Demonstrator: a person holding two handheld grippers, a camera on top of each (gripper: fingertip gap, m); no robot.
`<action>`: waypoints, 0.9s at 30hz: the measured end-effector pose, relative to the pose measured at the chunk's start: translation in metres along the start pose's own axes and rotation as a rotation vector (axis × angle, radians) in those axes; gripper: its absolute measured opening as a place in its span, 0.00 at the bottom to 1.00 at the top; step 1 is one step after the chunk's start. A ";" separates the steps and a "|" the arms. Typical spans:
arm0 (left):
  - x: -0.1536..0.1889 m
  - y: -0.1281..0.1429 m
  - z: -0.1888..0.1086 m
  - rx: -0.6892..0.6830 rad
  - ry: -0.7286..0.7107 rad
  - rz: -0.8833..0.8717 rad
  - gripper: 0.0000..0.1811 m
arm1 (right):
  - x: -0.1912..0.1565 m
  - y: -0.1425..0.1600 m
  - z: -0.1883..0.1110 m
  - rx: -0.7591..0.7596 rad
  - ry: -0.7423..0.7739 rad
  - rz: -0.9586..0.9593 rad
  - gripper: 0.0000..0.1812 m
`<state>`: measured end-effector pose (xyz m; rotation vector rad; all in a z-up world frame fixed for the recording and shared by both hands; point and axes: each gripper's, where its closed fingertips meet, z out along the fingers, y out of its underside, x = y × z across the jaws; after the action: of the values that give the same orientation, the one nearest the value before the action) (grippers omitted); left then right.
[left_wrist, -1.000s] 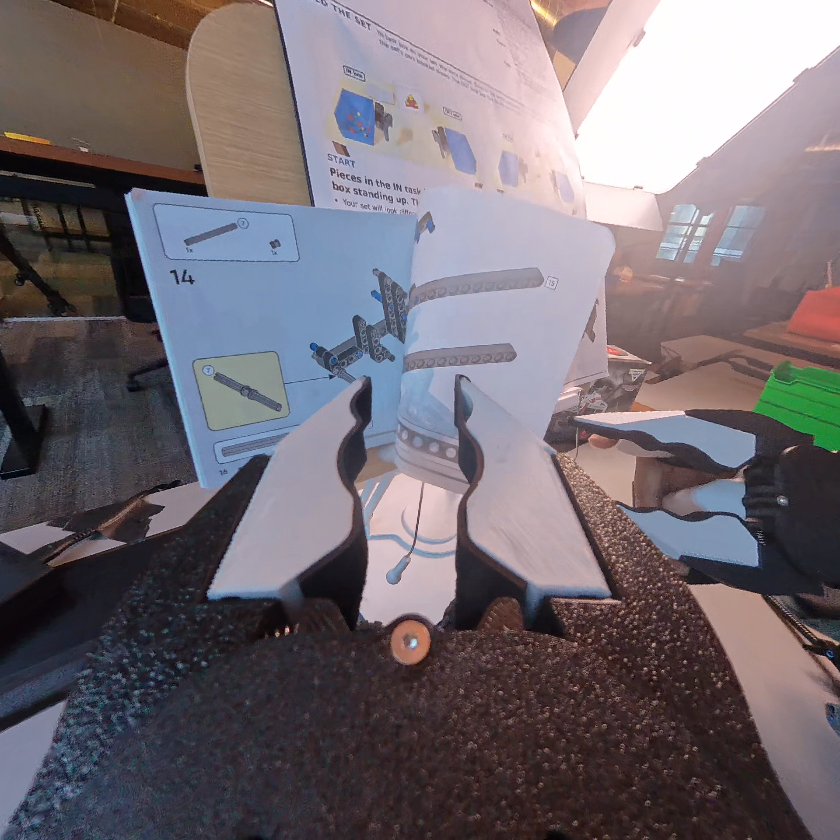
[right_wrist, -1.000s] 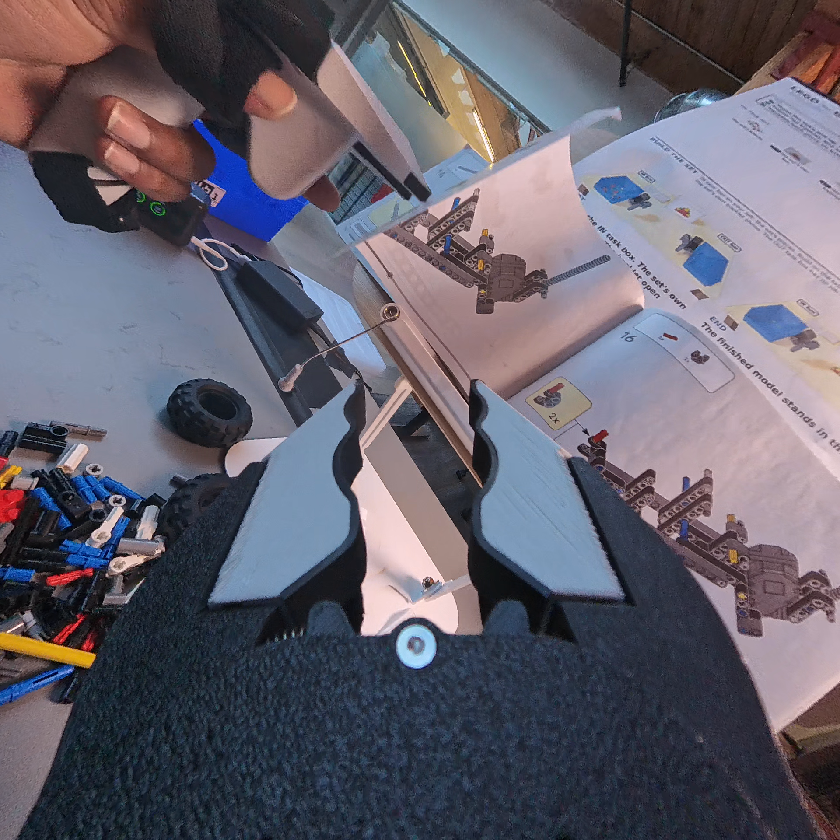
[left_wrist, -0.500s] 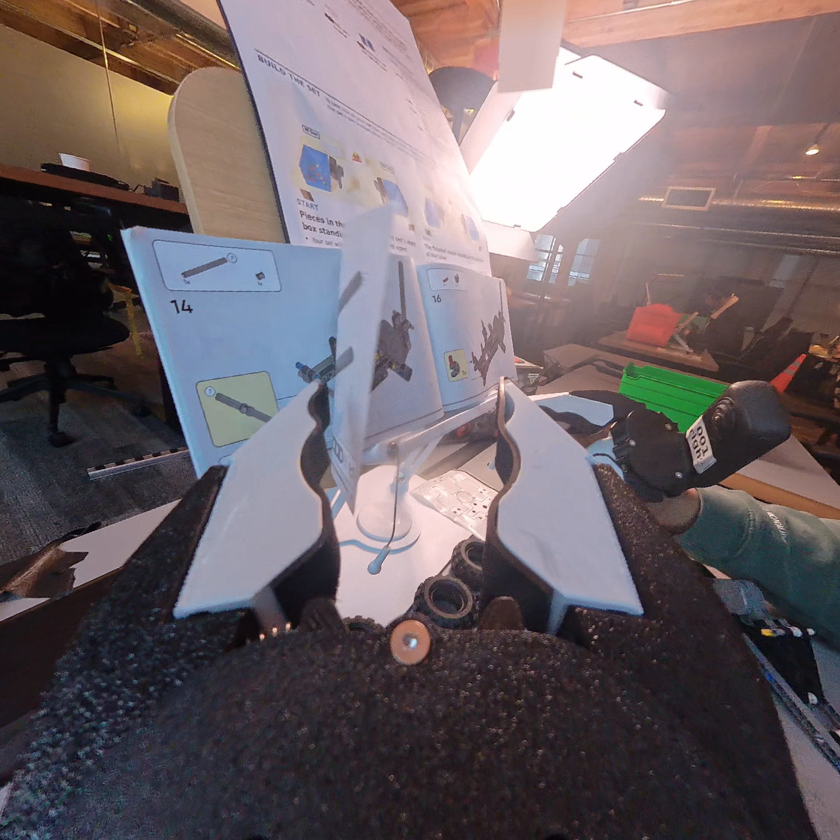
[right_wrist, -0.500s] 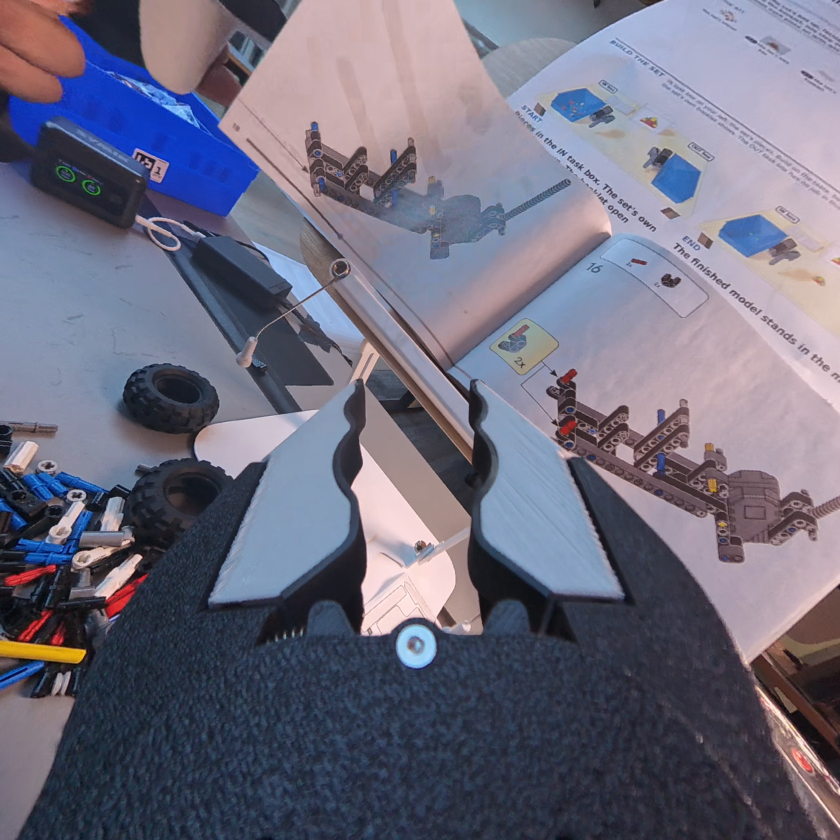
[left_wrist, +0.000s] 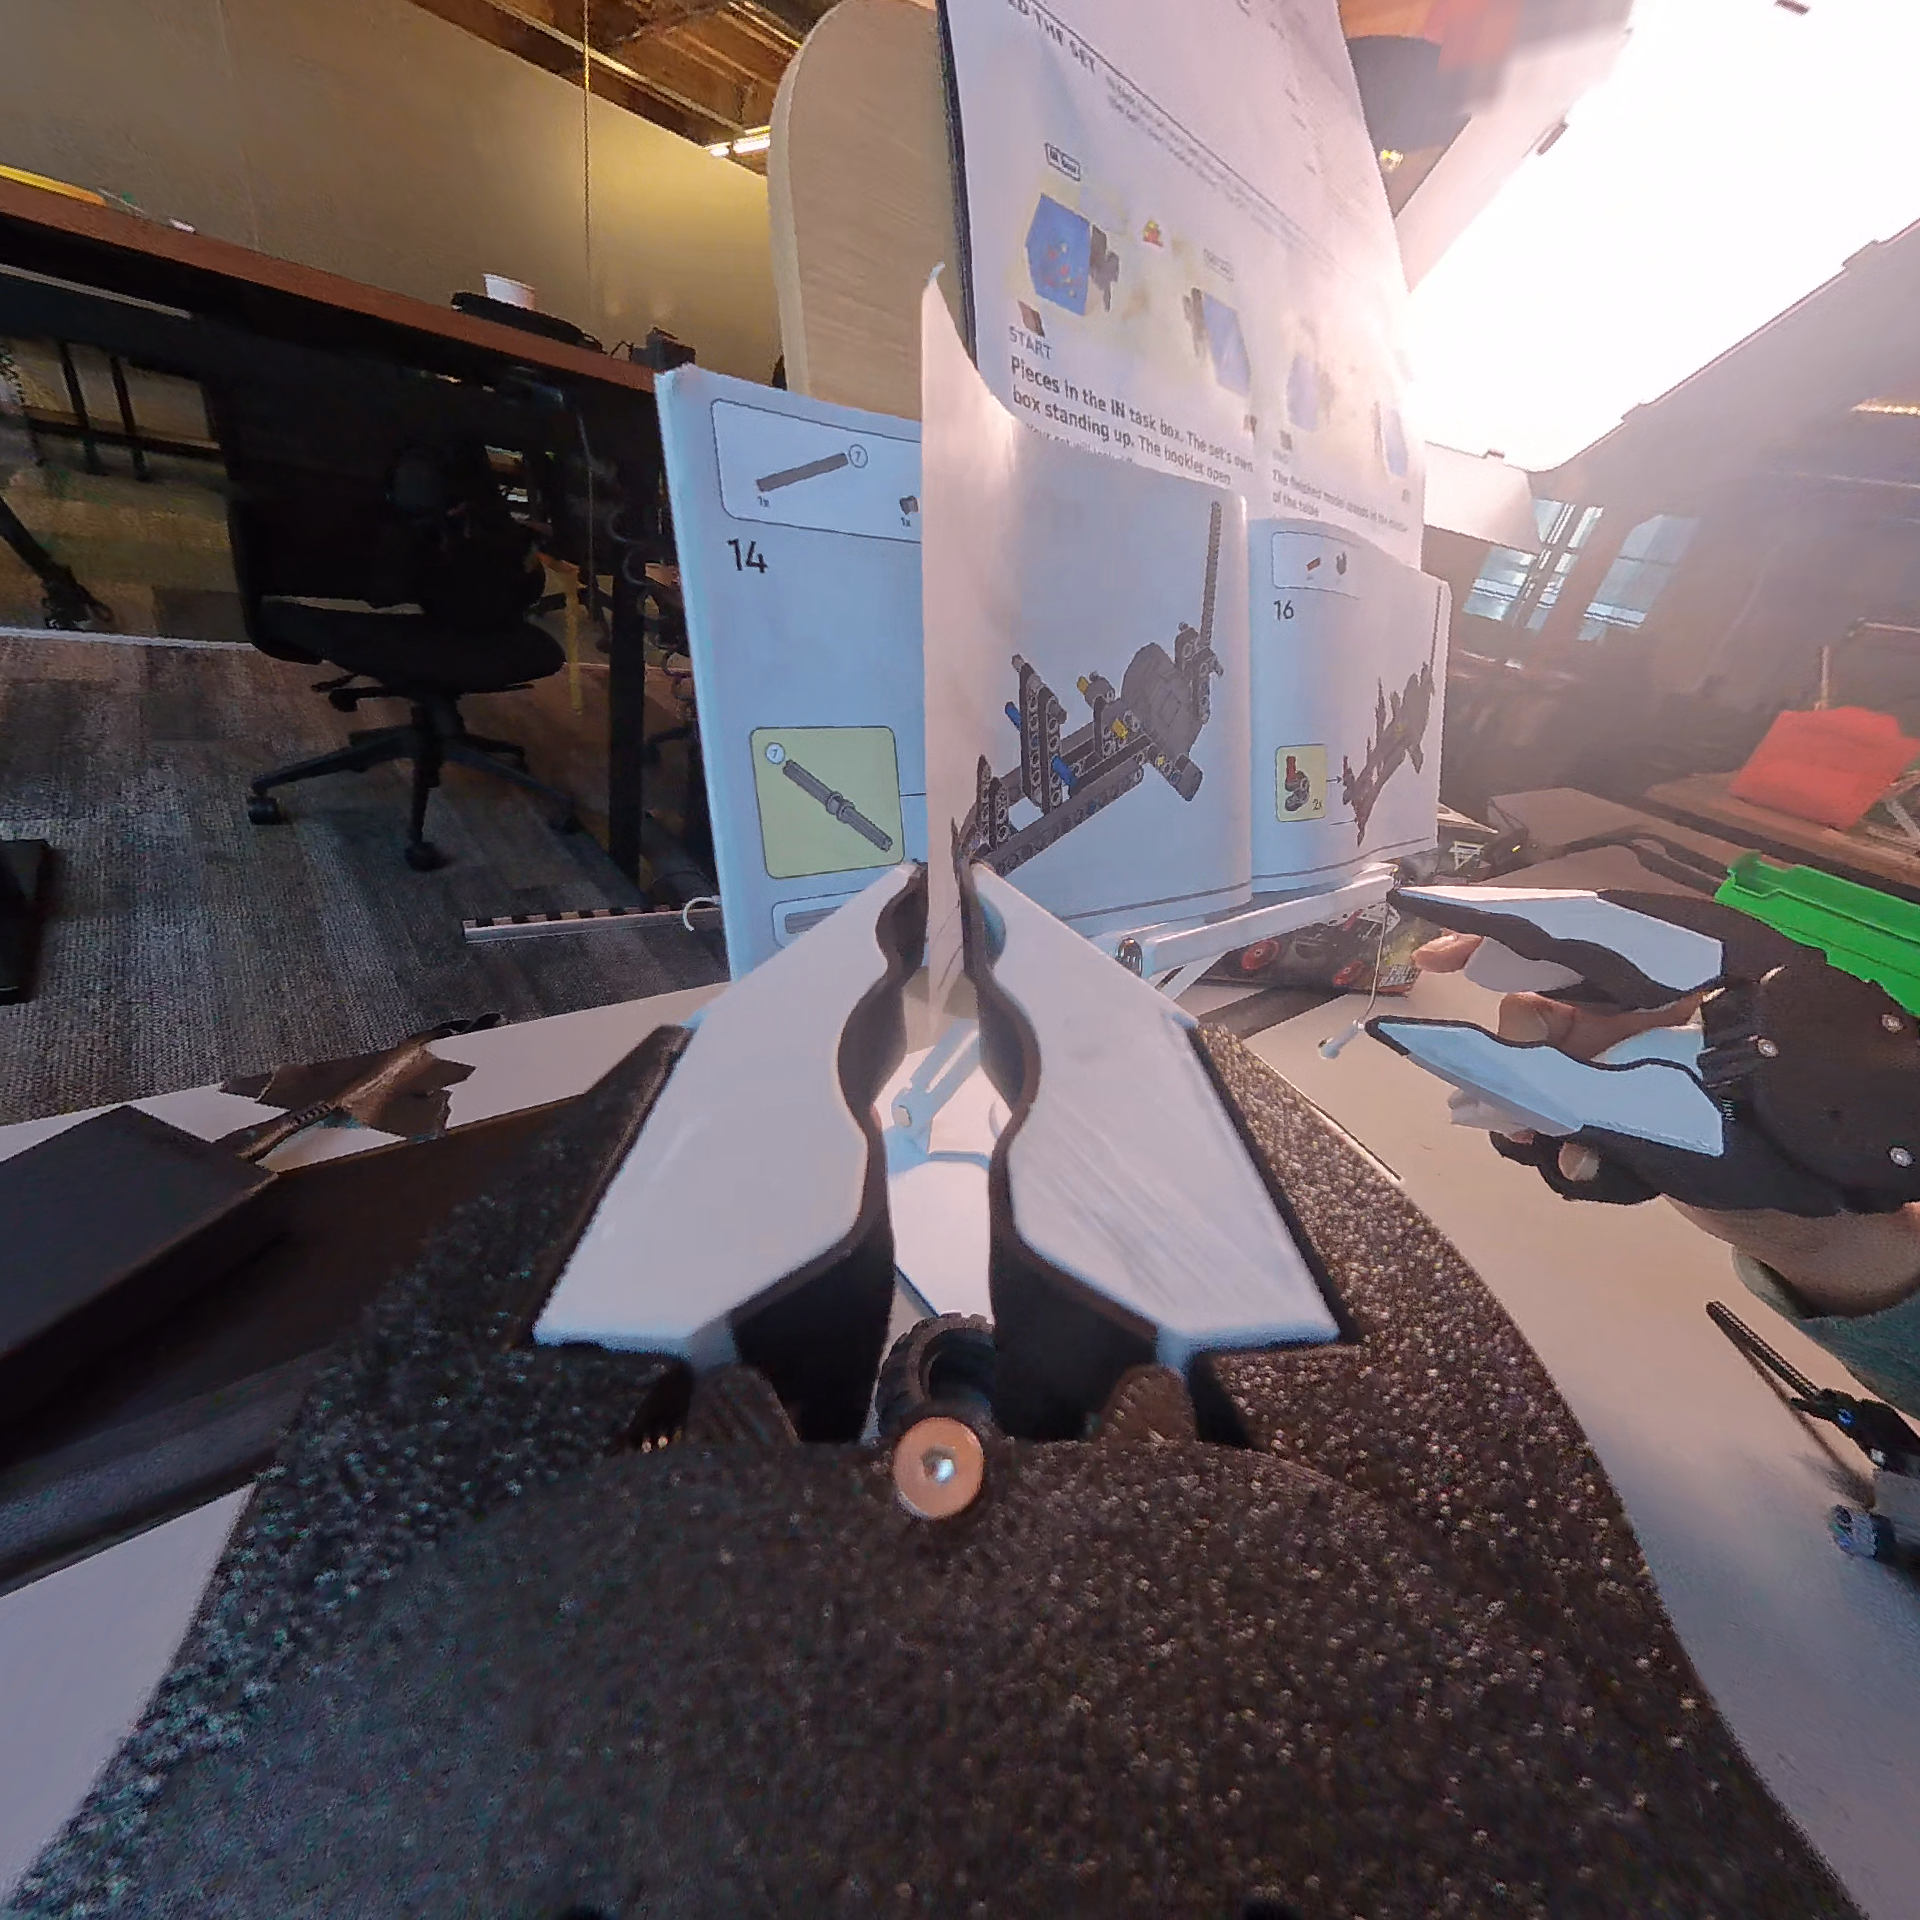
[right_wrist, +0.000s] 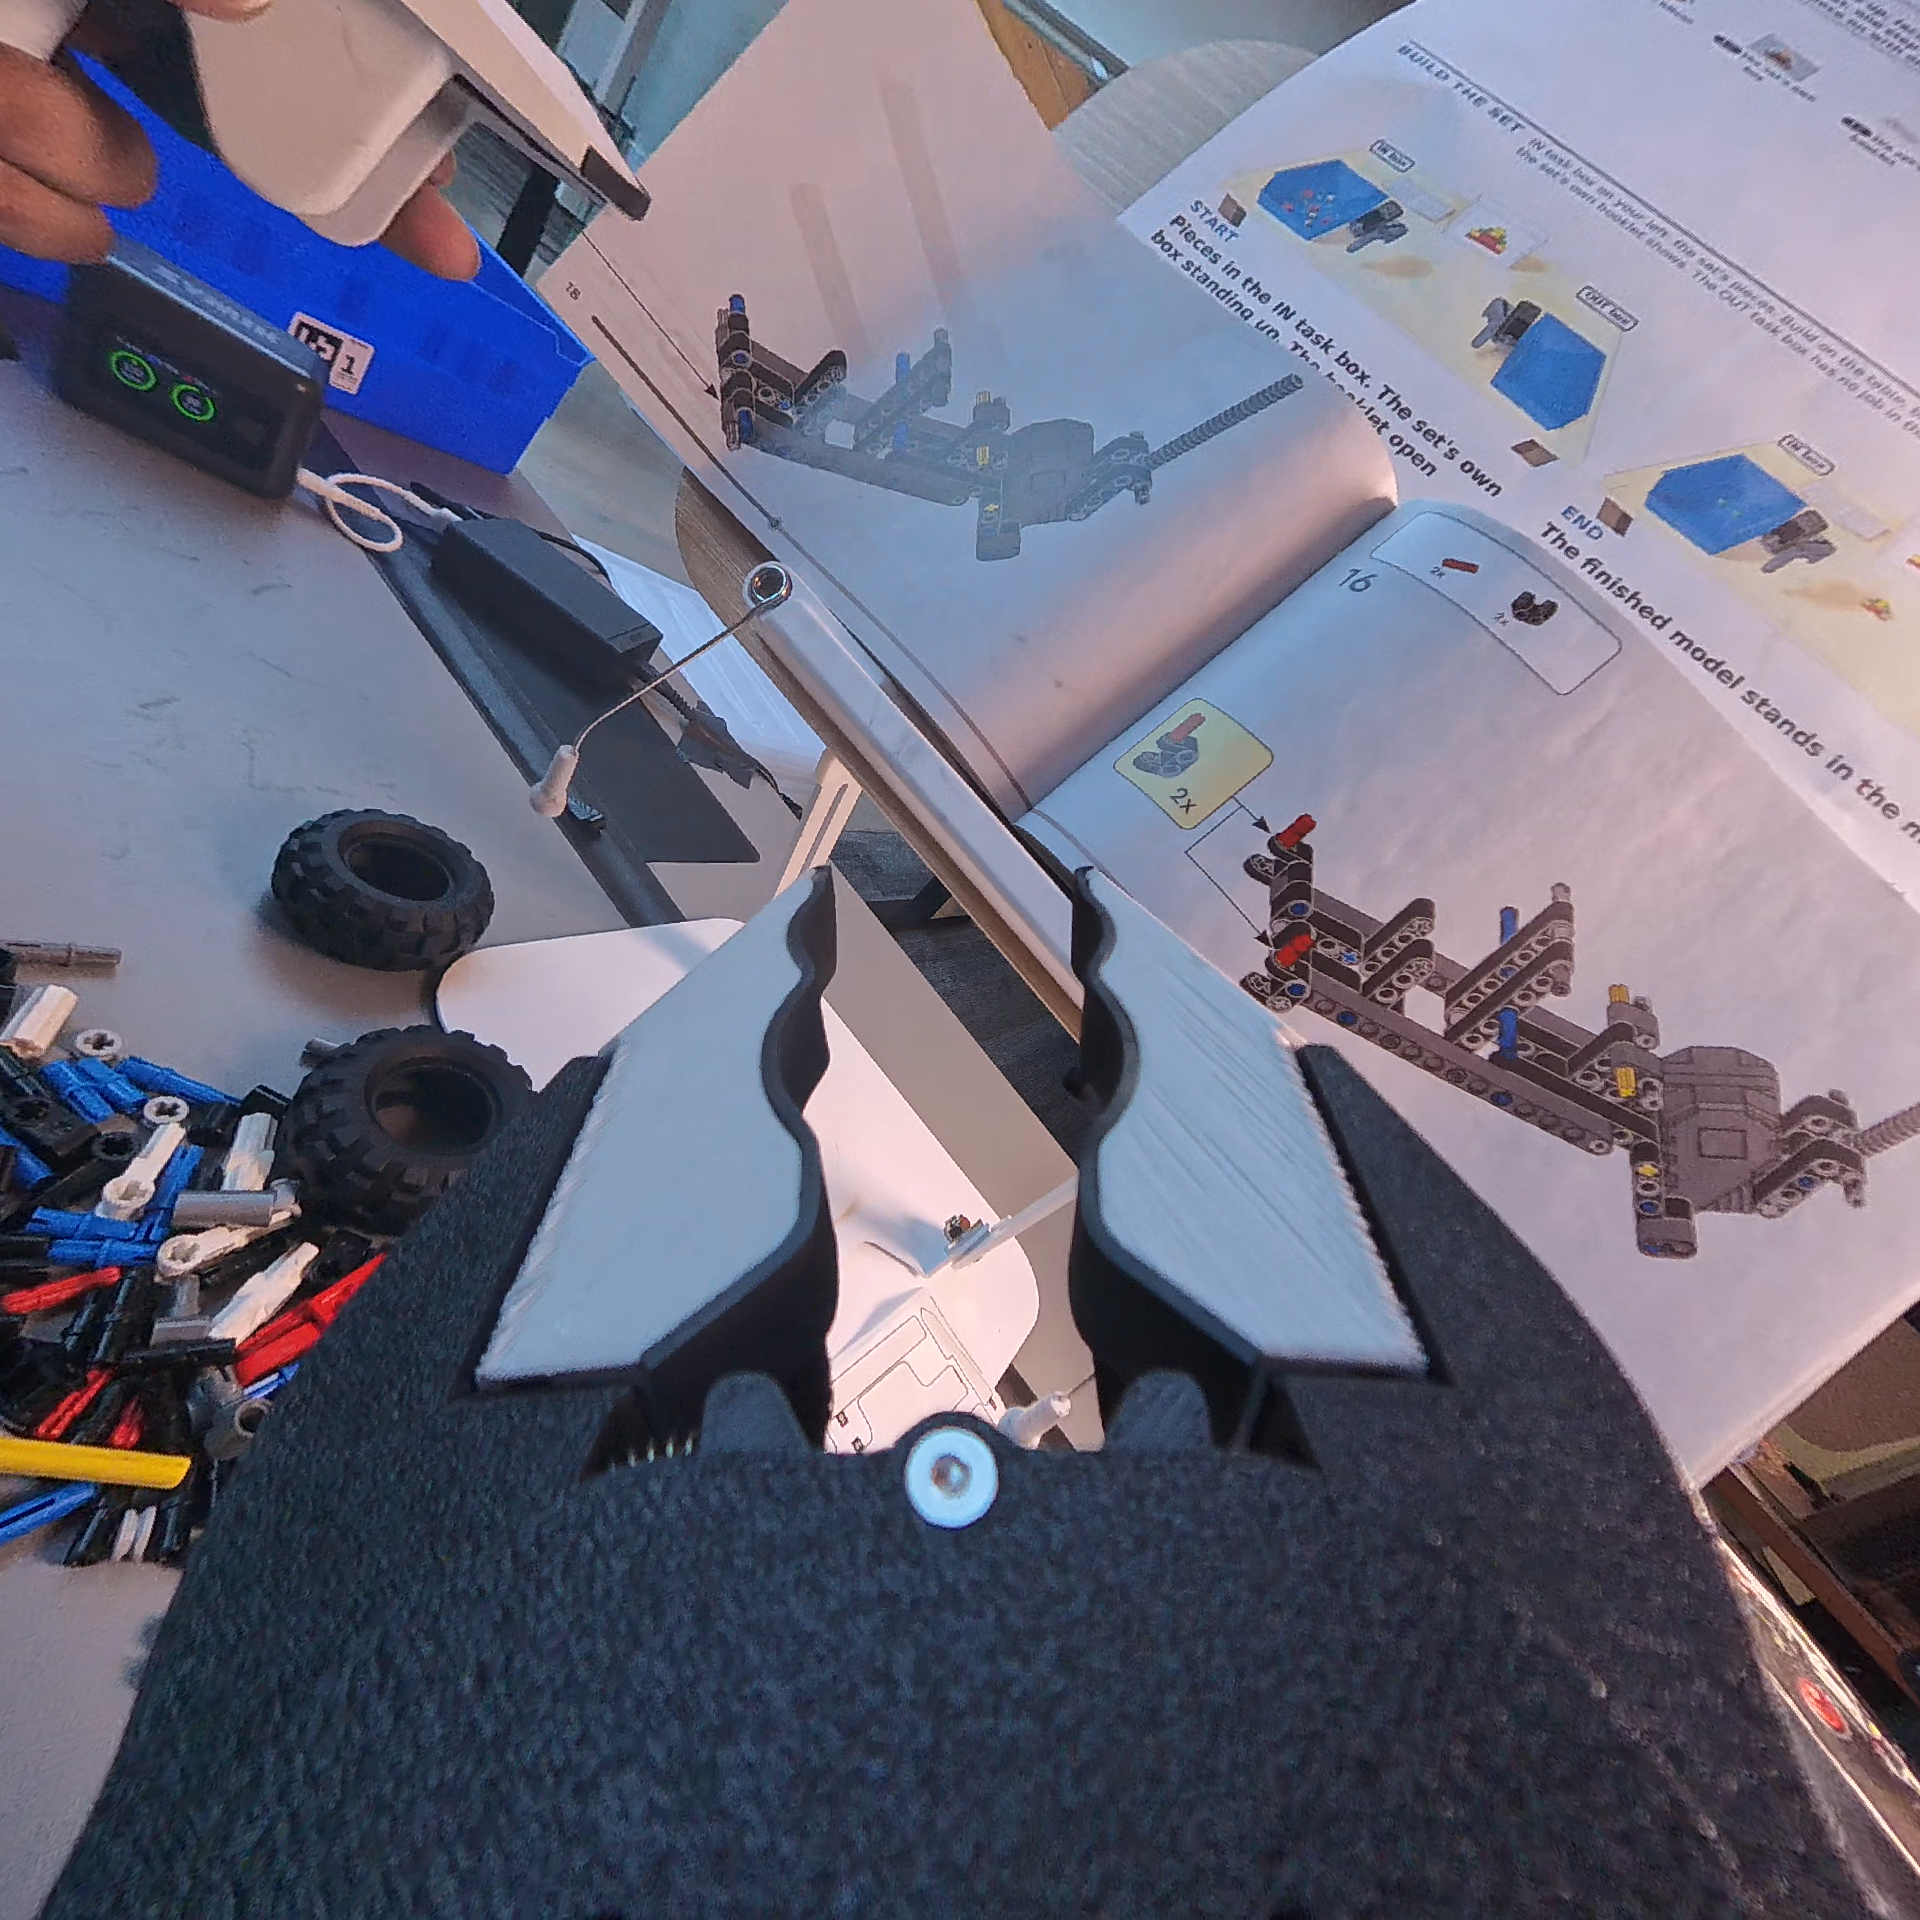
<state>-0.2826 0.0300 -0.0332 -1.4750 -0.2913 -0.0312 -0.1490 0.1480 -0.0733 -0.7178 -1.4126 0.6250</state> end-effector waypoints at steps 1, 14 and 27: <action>-0.001 0.000 0.000 -0.001 -0.003 0.000 0.02 | 0.000 0.000 0.000 -0.001 0.000 -0.001 0.25; -0.002 0.001 -0.001 -0.003 -0.007 -0.012 0.00 | 0.012 0.000 -0.004 0.003 0.030 0.025 0.25; 0.001 -0.001 -0.002 0.000 0.011 -0.027 0.00 | 0.018 0.004 -0.006 -0.007 0.047 0.053 0.25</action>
<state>-0.2813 0.0278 -0.0322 -1.4704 -0.3023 -0.0613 -0.1415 0.1640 -0.0644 -0.7726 -1.3568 0.6413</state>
